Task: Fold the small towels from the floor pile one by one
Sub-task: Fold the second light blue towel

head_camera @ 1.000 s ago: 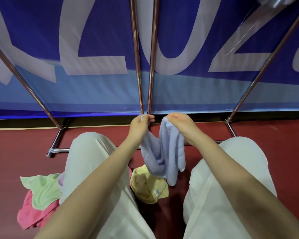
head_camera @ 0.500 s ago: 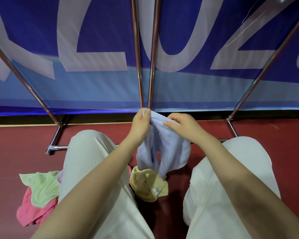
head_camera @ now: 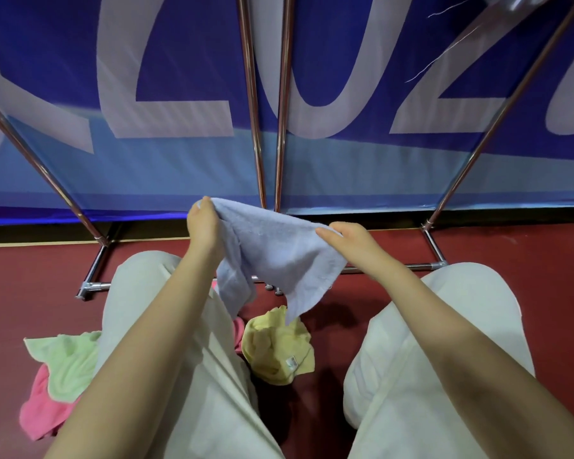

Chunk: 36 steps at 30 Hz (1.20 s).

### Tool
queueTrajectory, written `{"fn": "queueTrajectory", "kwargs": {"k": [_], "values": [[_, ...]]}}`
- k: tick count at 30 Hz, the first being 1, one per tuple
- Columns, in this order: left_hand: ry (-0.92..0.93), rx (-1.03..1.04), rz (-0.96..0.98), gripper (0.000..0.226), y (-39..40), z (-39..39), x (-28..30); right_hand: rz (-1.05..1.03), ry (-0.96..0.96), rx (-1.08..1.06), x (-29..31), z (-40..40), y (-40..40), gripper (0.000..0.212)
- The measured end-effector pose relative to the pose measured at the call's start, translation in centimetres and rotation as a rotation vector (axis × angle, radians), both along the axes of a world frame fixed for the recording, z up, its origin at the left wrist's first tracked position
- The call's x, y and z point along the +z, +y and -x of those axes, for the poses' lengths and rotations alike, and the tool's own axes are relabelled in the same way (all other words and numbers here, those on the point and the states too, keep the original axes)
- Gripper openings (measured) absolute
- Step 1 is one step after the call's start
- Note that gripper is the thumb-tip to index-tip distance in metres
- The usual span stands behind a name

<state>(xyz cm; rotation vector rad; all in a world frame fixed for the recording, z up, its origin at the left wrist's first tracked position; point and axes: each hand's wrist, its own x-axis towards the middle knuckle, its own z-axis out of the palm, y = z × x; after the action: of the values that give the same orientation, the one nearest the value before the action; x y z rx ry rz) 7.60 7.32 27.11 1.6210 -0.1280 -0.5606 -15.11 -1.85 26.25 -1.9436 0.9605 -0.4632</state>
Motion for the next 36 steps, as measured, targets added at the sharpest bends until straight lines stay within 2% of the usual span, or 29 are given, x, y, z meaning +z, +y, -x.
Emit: {"fn": "queueTrajectory", "kwargs": {"k": [3,7,12,15,16,20,23,28,32,36], "values": [[-0.043,-0.132,-0.118,0.029,0.0,0.9,-0.4,-0.017,-0.091,-0.127,0.0,-0.1,0.1,0.038],[-0.076,-0.229,-0.107,0.031,0.0,2.4,-0.6,-0.087,-0.243,-0.268,0.4,0.1,0.1,0.037],[-0.119,-0.214,-0.113,0.035,0.1,2.5,-0.6,-0.346,-0.46,-0.397,0.8,0.2,-0.5,0.026],[-0.217,-0.247,-0.17,0.037,0.0,2.8,-0.8,-0.459,-0.576,-0.413,1.1,0.2,-0.8,0.022],[-0.258,-0.26,-0.179,0.038,0.0,2.9,-0.8,-0.432,-0.567,-0.415,1.1,0.2,-0.8,0.023],[-0.332,-0.31,-0.149,0.039,-0.2,3.3,-0.9,-0.12,-0.307,-0.395,1.0,-0.1,-0.6,0.03],[-0.327,-0.315,-0.103,0.033,-0.2,3.1,-0.9,-0.083,-0.292,-0.391,0.6,-0.4,-0.9,0.028],[-0.349,-0.208,-0.116,0.029,-0.2,2.6,-1.1,-0.176,-0.316,-0.422,0.2,-0.8,-1.3,0.013],[-0.539,-0.17,-0.145,0.025,-0.3,2.4,-1.5,-0.233,-0.412,-0.379,0.6,-1.0,-0.8,0.027],[-0.509,-0.247,-0.139,0.033,-0.6,2.5,-1.3,-0.42,-0.47,-0.247,1.5,-1.6,0.5,0.023]]}}
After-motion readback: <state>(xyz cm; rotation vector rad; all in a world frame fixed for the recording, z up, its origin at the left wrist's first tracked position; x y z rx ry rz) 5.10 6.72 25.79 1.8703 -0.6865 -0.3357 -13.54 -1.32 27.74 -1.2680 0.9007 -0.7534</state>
